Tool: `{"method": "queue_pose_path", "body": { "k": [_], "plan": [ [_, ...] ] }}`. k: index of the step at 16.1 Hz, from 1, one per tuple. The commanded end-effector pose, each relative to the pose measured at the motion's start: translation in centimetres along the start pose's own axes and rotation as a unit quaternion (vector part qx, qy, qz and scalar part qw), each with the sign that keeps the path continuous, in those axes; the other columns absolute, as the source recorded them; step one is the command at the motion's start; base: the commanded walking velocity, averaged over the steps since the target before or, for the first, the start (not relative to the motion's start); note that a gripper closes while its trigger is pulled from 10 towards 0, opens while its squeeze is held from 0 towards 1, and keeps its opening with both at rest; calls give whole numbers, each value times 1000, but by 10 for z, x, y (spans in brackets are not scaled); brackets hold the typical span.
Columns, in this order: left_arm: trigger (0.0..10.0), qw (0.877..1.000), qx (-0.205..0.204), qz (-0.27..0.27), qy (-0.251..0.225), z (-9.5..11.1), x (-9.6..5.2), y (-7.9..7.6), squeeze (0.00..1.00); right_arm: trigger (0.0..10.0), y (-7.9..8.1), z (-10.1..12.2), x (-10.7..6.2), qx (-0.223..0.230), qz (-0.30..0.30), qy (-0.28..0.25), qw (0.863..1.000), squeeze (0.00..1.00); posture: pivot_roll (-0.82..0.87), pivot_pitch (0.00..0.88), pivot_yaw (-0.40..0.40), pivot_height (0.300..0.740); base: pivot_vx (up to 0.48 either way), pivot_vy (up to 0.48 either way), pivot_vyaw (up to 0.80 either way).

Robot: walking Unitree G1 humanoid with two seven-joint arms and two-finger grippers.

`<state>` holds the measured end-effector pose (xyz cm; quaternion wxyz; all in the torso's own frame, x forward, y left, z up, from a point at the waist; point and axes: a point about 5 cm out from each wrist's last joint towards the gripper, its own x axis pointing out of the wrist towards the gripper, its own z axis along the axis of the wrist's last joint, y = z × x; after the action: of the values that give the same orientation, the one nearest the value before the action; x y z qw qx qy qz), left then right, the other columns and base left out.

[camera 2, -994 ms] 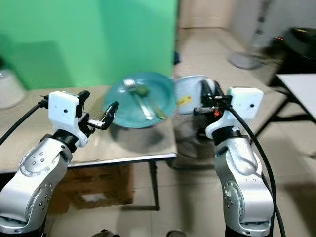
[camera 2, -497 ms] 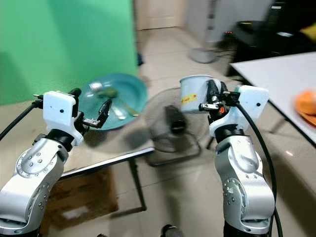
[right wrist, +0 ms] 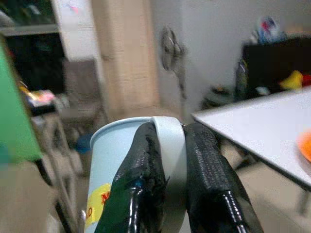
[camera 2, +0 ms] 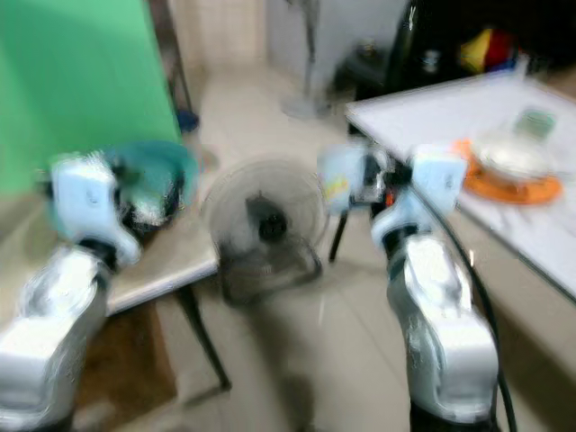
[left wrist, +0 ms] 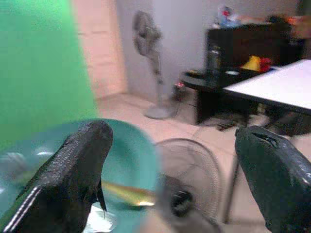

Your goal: Setting the table

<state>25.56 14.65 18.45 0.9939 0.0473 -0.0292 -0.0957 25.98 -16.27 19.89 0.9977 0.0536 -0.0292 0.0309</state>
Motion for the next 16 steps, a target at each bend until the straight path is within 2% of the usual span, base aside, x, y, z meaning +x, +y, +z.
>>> {"method": "queue_pose_path", "body": {
  "k": [1, 5, 10, 12, 16],
  "plan": [
    [10000, 1000, 14, 10, -14, 6, 0, 5, 0, 10000, 3, 7, 1, 5, 10, -12, 1000, 0, 76, 0, 10, 740, 0, 0, -800],
    [10000, 1000, 8, 7, -18, 7, -2, 7, 0, 10000, 8, 6, 2, 9, 20, -7, 1000, 0, 72, 0, 3, 740, 0, 0, -800],
    [10000, 1000, -5, -15, -15, 3, 1, 3, 0, 10000, 1, 7, 1, 6, -13, -9, 1000, 0, 58, 0, 23, 740, 0, 0, -800],
    [10000, 1000, -7, -19, -14, 3, 3, 1, 0, 10000, -1, 7, 2, 4, -19, -9, 1000, 0, 60, 0, 19, 740, 304, 0, -800],
    [10000, 999, -11, -29, -16, 3, 6, 1, 0, 10000, 4, 8, 2, -11, -13, -12, 1000, 0, 36, 0, 34, 740, 325, 0, 0]
  ]
}}
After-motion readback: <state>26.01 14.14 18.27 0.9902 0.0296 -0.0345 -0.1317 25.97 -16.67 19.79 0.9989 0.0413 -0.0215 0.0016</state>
